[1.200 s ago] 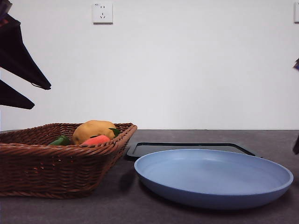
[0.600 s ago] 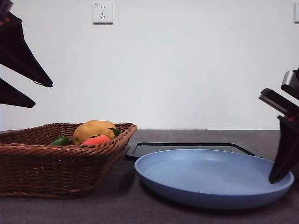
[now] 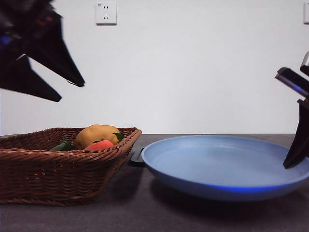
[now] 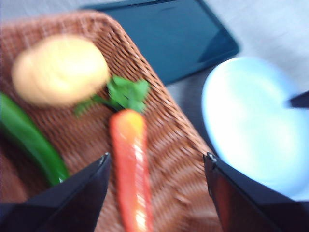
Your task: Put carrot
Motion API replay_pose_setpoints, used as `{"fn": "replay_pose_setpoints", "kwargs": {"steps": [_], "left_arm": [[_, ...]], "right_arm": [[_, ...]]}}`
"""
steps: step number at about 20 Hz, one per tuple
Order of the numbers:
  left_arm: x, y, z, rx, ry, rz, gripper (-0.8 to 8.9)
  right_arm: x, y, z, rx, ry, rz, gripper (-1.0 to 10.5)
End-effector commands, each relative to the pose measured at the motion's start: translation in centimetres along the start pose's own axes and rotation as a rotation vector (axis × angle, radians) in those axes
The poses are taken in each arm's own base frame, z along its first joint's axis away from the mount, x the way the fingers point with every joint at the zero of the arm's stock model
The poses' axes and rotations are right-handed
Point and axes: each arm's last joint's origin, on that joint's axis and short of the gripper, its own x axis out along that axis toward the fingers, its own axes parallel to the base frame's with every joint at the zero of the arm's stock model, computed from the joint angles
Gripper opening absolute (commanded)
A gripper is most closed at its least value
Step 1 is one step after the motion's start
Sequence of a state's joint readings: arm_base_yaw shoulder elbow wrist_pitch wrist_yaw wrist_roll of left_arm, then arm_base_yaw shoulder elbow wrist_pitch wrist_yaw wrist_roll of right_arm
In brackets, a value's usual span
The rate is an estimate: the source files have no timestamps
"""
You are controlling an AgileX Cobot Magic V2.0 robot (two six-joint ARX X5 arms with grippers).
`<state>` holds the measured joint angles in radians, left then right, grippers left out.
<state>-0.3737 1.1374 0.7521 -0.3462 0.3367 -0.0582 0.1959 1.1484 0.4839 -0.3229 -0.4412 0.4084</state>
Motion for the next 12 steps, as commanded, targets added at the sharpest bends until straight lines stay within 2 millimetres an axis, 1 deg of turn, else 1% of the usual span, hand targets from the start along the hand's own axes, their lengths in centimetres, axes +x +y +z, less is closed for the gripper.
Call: {"fn": "replay_pose_setpoints", "kwargs": {"steps": [1, 3, 6, 8, 12], "left_arm": [[1.7, -0.4, 1.3, 0.112, 0.075, 0.064, 3.41], [3.4, -0.3, 2.1, 0.139, 0.133, 0.088, 3.41], [6.1, -0.1, 2.6, 0.14, 0.22, 0.078, 3.41], [8.0, 0.1, 2.4, 0.139, 0.271, 0.075, 3.41], [10.3, 0.1, 1.1, 0.137, 0.36, 0.06, 3.41]], "right_arm": [[-0.4, 0.4, 0.3, -0.012, -0.026, 0.013, 0.1], [-0.6, 0.5, 0.3, -0.017, -0.035, 0.016, 0.1], [-0.6, 0.5, 0.3, -0.016, -0.033, 0.016, 0.1], [-0.6, 0.5, 0.3, -0.016, -0.034, 0.016, 0.1], [-0.6, 0.5, 0.3, -0.024, -0.035, 0.013, 0.1]]}}
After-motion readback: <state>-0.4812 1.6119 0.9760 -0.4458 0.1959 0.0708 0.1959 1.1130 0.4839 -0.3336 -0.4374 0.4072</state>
